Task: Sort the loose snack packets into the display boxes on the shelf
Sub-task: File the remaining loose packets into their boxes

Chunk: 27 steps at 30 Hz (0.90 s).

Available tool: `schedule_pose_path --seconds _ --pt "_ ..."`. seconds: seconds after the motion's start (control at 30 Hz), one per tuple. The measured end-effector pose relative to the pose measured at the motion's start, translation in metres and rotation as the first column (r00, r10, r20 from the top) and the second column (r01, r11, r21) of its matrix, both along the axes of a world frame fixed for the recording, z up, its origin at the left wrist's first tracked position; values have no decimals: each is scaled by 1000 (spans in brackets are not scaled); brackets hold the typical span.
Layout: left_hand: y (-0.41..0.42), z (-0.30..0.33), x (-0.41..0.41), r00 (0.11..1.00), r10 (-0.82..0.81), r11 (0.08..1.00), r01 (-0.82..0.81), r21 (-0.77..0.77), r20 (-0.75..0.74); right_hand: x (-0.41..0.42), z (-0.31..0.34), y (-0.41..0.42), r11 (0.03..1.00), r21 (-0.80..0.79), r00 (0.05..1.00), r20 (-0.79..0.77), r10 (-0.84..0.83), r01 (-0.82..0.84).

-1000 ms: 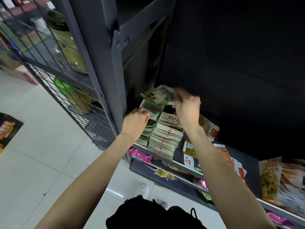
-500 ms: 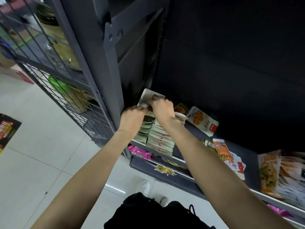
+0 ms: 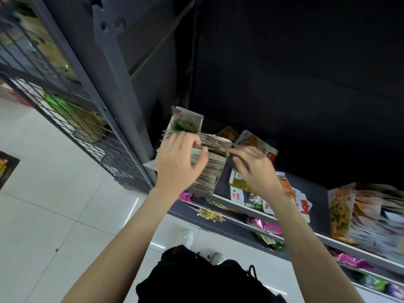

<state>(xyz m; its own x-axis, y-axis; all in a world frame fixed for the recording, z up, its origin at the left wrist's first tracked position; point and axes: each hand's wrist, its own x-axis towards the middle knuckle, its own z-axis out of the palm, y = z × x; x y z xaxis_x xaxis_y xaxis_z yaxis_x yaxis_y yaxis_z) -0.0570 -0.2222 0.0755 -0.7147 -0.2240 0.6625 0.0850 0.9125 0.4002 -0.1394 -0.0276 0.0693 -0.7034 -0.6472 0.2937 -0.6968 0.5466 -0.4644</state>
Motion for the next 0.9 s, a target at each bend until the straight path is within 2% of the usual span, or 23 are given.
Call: schedule_pose_path --seconds 0.17,0.23,0.3,0.37,0.43,0.53,0.63,0.73,0.8,0.9 --pt "59 -39 6 982 -48 997 57 -48 181 -5 -34 82 980 75 976 108 -191 184" --pt "80 -55 11 966 -123 991 131 -23 227 -8 -51 102 959 152 958 124 -259 239" --pt "104 -70 17 941 -213 976 215 22 261 -8 -70 116 931 258 947 120 -297 260" --pt "127 -85 18 902 -255 967 239 90 347 -6 -91 126 860 455 933 145 -328 231" --pt "144 -100 12 830 -222 973 150 178 512 0 -109 135 753 626 896 192 -400 203" --pt "154 -122 -4 678 -118 982 -28 186 725 7 -128 145 730 667 884 239 -401 151" --pt "157 -139 -21 590 -107 967 -124 221 800 8 -136 152 736 665 896 243 -371 124" --pt "159 -148 -36 558 -123 964 -130 233 821 7 -139 158 730 673 918 204 -341 121" --pt "159 -152 -42 575 -81 984 -85 158 814 6 -141 159 729 675 925 192 -326 117" --pt "157 -157 -49 611 35 987 101 -122 791 6 -142 159 736 668 924 202 -325 113"
